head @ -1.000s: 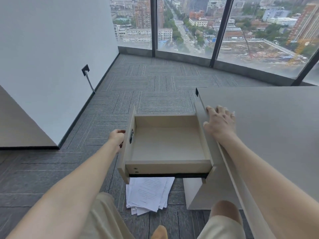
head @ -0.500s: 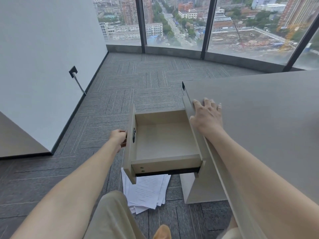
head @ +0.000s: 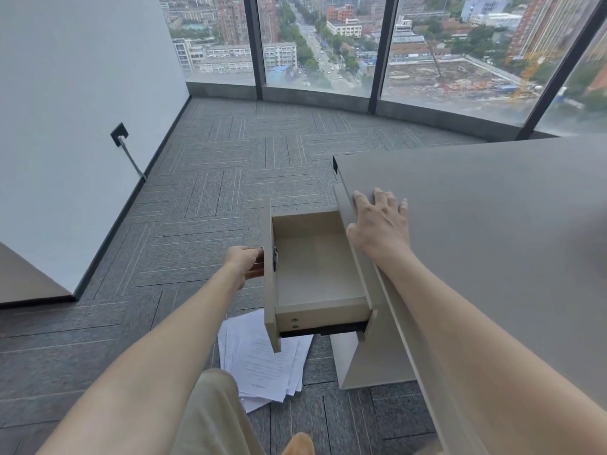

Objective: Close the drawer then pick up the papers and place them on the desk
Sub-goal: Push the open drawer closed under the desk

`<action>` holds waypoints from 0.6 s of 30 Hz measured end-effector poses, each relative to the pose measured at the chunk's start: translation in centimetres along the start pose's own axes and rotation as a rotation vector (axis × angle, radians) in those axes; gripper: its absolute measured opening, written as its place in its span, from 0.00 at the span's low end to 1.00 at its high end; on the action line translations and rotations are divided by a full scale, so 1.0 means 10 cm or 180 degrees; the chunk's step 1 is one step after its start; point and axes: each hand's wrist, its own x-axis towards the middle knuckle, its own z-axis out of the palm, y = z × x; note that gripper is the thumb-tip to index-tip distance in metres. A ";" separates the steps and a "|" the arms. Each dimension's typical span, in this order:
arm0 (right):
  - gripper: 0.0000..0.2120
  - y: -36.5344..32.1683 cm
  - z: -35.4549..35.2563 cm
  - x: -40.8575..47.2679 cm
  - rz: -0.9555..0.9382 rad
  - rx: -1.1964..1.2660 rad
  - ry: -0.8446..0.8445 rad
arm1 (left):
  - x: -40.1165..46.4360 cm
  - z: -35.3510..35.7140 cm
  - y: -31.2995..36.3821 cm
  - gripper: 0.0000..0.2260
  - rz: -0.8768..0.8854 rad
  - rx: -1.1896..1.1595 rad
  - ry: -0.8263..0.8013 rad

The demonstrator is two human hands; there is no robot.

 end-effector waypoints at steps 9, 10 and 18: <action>0.32 0.00 -0.02 0.00 0.0025 0.0012 -0.0019 | 0.04 0.44 -0.02 0.05 -0.0017 0.0047 -0.0515; 0.32 0.00 -0.01 0.00 0.0024 0.0008 -0.0018 | 0.04 0.49 -0.02 0.05 -0.0014 0.0058 -0.0568; 0.31 0.01 0.01 0.00 0.0006 0.0026 0.0033 | 0.12 0.84 -0.03 0.06 0.0038 0.0131 -0.0887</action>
